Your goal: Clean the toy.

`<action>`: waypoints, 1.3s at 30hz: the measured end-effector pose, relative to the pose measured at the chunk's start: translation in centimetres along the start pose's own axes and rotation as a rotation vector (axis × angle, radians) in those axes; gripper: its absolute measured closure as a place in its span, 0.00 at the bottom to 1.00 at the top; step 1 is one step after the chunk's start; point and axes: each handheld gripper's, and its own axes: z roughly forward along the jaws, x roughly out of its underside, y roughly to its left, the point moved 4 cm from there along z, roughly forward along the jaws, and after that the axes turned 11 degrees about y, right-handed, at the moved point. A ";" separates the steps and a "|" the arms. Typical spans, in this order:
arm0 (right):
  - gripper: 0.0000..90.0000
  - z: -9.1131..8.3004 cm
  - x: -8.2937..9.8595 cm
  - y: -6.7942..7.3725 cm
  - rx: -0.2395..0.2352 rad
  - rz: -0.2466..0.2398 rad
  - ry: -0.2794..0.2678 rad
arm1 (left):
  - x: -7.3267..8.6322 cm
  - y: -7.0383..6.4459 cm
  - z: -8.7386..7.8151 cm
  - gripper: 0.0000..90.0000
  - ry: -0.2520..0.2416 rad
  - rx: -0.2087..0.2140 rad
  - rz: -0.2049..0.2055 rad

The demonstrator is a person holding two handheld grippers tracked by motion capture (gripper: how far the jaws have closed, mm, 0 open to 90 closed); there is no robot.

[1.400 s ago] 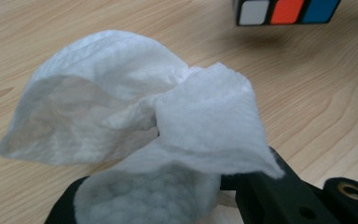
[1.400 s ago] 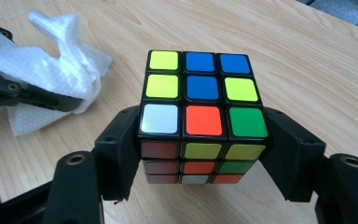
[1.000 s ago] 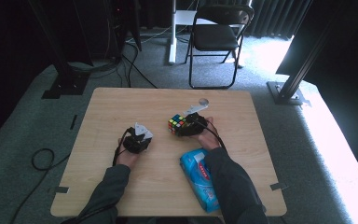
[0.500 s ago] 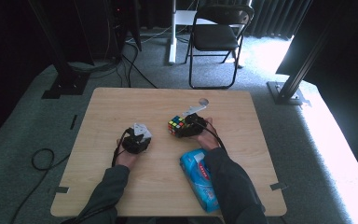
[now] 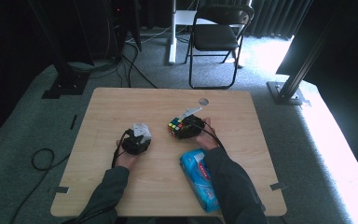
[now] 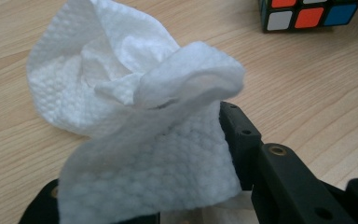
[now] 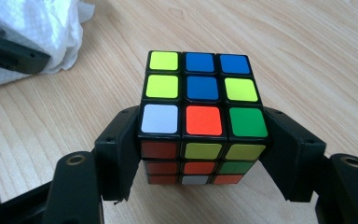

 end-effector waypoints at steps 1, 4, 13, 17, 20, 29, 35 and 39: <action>0.38 0.1 0.0 0.0 0.001 -0.005 0.003 | 0.0 0.0 0.0 0.78 0.000 -0.001 -0.003; 0.38 0.1 0.0 0.1 0.003 -0.009 0.007 | 0.0 0.1 -0.1 0.76 0.001 -0.005 -0.014; 0.33 0.0 0.0 0.2 0.004 -0.028 -0.003 | 0.1 0.2 -0.4 0.63 -0.016 0.015 -0.042; 0.28 -0.3 0.0 0.0 -0.007 -0.005 -0.036 | 0.1 0.3 -0.6 0.58 -0.017 0.020 -0.062; 0.27 -0.4 0.0 0.0 -0.015 -0.006 -0.051 | 0.1 0.2 -0.9 0.56 -0.029 0.024 -0.067; 0.26 -0.9 0.0 0.1 -0.008 -0.017 -0.087 | 0.1 0.5 -2.2 0.37 -0.040 0.018 -0.085; 0.26 -1.3 0.0 -0.1 -0.023 0.000 -0.121 | 0.4 0.8 -3.4 0.32 -0.068 0.018 -0.098; 0.27 -1.6 0.0 -0.1 -0.024 0.008 -0.141 | 0.8 0.9 -4.2 0.32 -0.083 0.037 -0.098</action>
